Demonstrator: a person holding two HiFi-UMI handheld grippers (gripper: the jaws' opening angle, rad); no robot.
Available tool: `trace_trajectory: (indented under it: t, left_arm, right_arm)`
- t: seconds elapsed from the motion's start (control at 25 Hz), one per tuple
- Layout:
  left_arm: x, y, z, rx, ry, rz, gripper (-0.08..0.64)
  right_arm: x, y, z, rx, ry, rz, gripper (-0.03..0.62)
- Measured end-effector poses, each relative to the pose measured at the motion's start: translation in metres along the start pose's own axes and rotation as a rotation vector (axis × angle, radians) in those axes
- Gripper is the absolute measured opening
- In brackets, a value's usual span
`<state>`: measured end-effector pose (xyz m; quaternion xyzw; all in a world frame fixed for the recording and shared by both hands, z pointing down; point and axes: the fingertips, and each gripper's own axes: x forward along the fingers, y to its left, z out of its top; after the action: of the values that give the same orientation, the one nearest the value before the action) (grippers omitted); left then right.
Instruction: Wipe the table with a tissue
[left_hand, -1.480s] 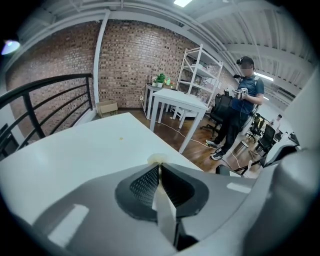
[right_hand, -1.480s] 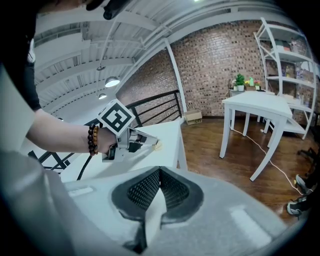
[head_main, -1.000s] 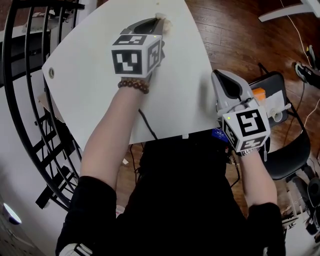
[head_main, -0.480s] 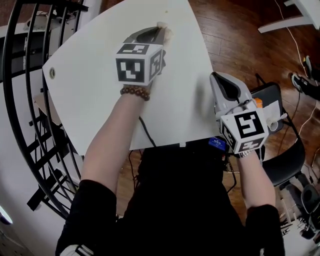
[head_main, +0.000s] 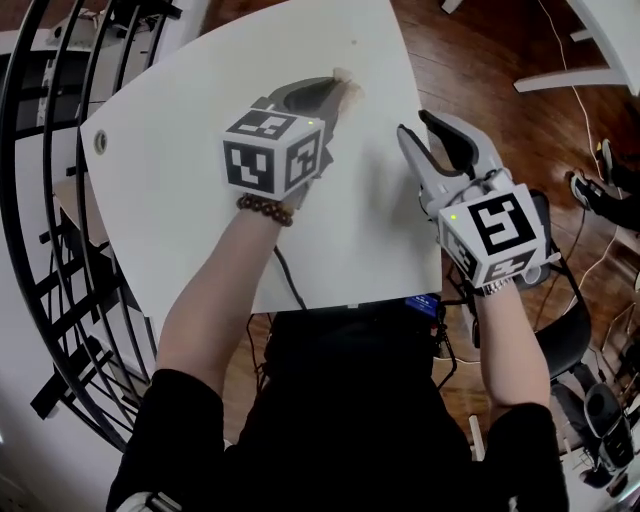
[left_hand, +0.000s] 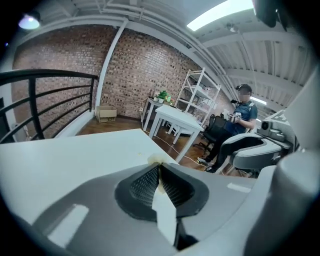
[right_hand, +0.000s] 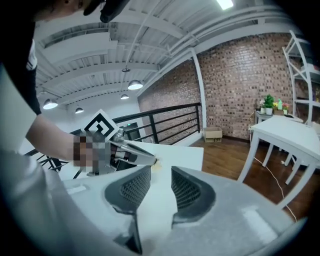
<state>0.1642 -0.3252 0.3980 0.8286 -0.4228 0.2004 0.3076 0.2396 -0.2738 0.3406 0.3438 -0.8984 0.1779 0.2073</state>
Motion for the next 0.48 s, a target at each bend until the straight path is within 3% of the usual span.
trace_trajectory:
  t: [0.24,0.48]
  left_arm:
    - [-0.016,-0.009,-0.007,0.001,0.017,-0.180,0.034]
    - [-0.059,-0.015,-0.006,-0.047,0.003,-0.343,0.034]
  right_arm:
    - [0.020,0.029,0.005,-0.134,0.025,0.170,0.142]
    - [0.035,0.070,0.010,-0.366,0.106,0.270,0.170]
